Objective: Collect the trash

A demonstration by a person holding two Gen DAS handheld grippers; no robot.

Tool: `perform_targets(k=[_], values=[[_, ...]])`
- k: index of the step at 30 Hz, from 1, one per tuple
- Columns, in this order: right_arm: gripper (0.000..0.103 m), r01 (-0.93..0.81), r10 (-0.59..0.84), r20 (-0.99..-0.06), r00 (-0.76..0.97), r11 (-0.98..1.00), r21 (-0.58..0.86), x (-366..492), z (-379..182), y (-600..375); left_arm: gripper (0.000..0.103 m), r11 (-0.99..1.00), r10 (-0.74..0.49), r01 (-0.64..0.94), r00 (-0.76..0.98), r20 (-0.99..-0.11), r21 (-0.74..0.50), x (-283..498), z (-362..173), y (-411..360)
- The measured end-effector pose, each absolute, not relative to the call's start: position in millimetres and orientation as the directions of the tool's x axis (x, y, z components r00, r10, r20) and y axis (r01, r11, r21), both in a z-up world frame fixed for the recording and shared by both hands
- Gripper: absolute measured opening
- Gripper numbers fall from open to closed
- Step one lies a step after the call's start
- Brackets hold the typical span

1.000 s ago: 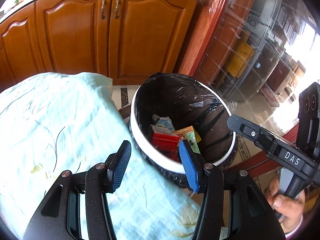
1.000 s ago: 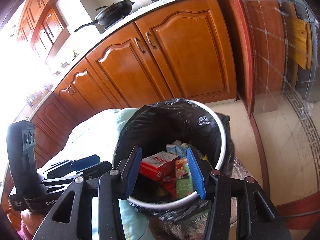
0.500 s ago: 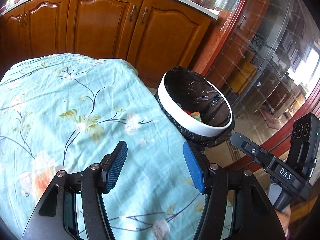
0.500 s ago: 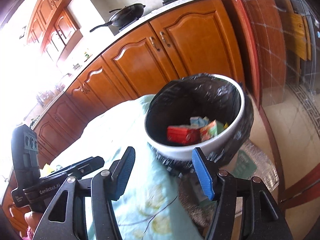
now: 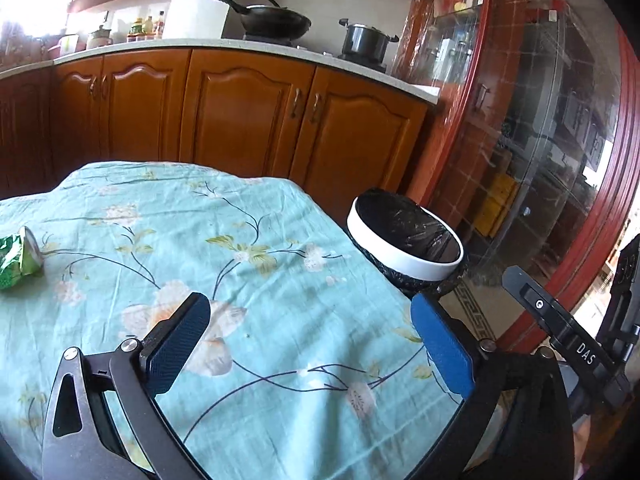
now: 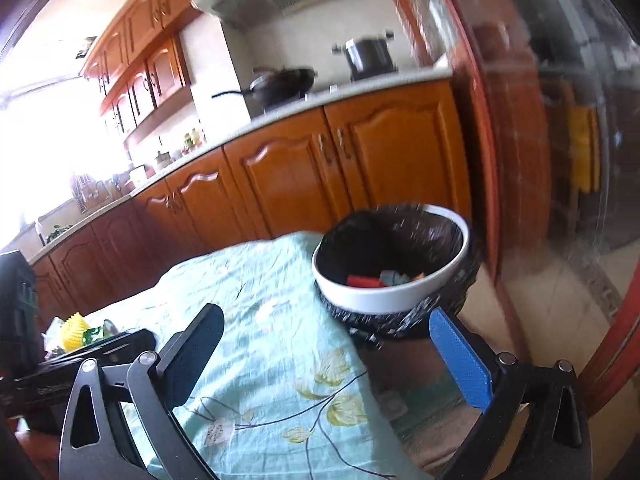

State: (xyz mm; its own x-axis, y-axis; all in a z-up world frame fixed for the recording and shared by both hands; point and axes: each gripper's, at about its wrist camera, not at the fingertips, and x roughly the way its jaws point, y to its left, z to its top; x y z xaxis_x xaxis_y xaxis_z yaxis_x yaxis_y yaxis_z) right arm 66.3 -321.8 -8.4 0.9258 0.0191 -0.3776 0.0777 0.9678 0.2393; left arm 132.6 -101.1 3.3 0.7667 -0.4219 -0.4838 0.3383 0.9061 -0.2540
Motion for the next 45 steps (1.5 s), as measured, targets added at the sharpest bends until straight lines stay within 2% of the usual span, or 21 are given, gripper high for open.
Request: perform_targets(k=[3,14,36,45], values=[[0.103,0.069,0.014,-0.35,0.937,0.972,0.223,56.5,-6.2,-317.6,0.103,0.917,-0.397,0.321,0.791,-0.465,-0.235,125.6,5.2,-94.2],[0.103,0.065,0.021,-0.372,0.928,0.974,0.216,43.8,-16.3,-306.9,0.103,0.953,-0.3,0.282,0.847,-0.439,-0.109,96.1,0.4,-91.8],[0.103,0.015,0.038,-0.353,0.935,0.989,0.144,24.0,-33.3,-272.7,0.103,0.978,-0.206,0.203,0.886,-0.414,-0.052,57.1,-18.2,-79.9],[0.103,0.005,0.038,-0.328,0.944,0.992,0.128,18.6,-38.0,-263.3,0.103,0.98,-0.195,0.196,0.881,-0.431,-0.044,54.5,-26.4,-78.6]])
